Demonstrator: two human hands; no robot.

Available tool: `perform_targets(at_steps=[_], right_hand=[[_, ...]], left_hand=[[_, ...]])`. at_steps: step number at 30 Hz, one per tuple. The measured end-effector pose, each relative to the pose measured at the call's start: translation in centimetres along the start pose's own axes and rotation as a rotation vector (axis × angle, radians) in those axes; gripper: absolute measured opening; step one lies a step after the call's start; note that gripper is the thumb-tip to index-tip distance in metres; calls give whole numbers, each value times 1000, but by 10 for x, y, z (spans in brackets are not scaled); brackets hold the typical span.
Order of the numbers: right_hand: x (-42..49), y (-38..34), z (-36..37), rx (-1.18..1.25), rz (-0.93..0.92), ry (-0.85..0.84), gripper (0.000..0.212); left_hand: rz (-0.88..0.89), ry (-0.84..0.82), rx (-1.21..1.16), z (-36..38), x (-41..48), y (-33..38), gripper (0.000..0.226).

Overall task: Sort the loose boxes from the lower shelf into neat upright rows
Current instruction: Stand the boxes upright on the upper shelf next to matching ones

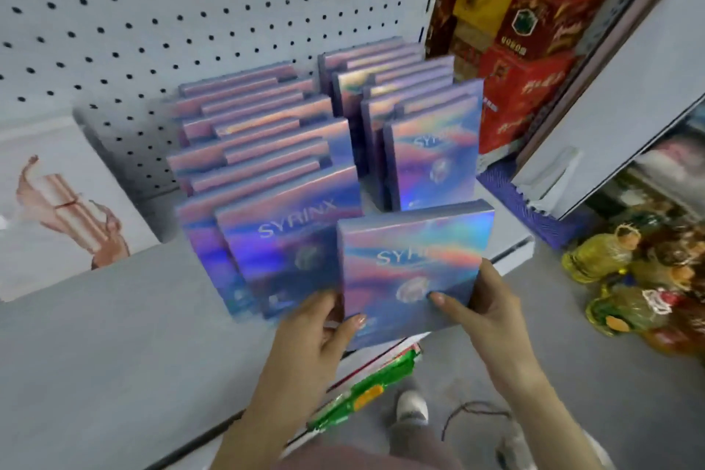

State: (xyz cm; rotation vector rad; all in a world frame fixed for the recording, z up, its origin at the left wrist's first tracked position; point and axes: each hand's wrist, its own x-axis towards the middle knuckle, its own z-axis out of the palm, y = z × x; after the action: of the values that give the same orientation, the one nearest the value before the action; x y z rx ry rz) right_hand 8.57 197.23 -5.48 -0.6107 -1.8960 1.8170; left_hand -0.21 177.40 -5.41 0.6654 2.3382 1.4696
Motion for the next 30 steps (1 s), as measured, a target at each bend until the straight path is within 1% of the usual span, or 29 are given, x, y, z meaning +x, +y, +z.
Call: perform_targets(at_steps=[2, 3, 4, 6, 7, 9, 13, 15, 17, 20, 22, 24, 26, 28, 30], right_hand=[[26, -1, -36, -34, -6, -19, 41], [39, -1, -51, -60, 1, -31, 39], [52, -1, -65, -86, 1, -38, 40], [79, 0, -89, -133, -5, -55, 40], [92, -1, -97, -158, -14, -74, 40], [115, -1, -107, -201, -42, -124, 40], [155, -1, -109, -231, -45, -213, 40], [174, 1, -109, -258, -52, -240, 41], [192, 4, -109, -295, -74, -257, 44], [211, 8, -106, -344, -107, -280, 45], [217, 11, -103, -366, -123, -295, 46], [219, 15, -100, -364, -125, -298, 46], [220, 19, -98, -349, -112, -280, 47], [218, 23, -98, -326, -88, -260, 46], [215, 27, -98, -314, -61, -245, 44]], left_hand=[[-17, 39, 7, 35, 18, 18, 35], [-31, 60, 12, 52, 26, 26, 34], [-50, 80, 18, 67, 35, 33, 28], [-74, 127, 54, 92, 51, 44, 10], [-80, 146, 81, 102, 59, 48, 8], [-107, 172, 126, 116, 71, 56, 13], [-129, 274, 296, 129, 91, 59, 19], [-136, 308, 412, 130, 104, 61, 14], [-159, 343, 487, 130, 118, 65, 18], [-237, 377, 504, 130, 132, 71, 27], [-312, 433, 539, 131, 133, 72, 34], [-367, 498, 572, 131, 129, 73, 42], [-450, 515, 582, 130, 127, 74, 48], [-520, 511, 590, 129, 128, 74, 48], [-531, 524, 572, 131, 129, 74, 42]])
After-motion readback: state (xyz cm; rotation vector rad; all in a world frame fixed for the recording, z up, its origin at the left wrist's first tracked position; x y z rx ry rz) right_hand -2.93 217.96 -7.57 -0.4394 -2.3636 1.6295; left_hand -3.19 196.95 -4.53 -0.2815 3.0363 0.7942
